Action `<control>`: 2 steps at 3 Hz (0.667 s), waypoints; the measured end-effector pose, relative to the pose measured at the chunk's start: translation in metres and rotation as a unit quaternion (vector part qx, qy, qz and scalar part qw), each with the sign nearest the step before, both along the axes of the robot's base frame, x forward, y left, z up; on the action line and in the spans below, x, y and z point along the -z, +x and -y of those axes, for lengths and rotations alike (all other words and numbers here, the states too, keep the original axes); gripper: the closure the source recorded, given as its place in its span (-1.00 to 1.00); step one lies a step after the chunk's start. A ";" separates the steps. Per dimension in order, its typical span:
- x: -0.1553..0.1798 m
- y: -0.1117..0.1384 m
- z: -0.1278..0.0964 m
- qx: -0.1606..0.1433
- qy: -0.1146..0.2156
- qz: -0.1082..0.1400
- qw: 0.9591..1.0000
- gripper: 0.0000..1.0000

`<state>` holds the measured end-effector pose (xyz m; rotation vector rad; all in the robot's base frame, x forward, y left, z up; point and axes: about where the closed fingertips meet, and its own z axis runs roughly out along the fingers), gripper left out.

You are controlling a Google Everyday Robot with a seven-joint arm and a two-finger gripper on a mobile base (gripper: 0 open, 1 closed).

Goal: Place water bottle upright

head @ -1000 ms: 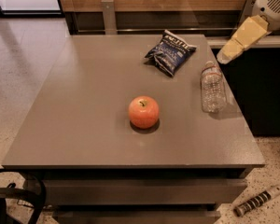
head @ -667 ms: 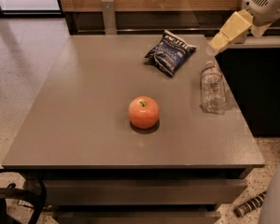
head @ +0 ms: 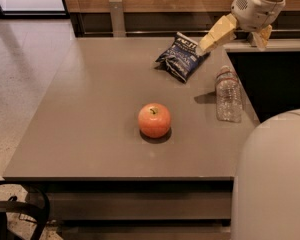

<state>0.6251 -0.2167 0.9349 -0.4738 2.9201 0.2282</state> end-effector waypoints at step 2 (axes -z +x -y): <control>0.030 0.006 -0.010 0.085 0.009 -0.054 0.995 -1.00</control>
Offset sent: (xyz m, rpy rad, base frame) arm -0.0733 -0.0019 -0.0353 -0.0448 0.4931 -0.2275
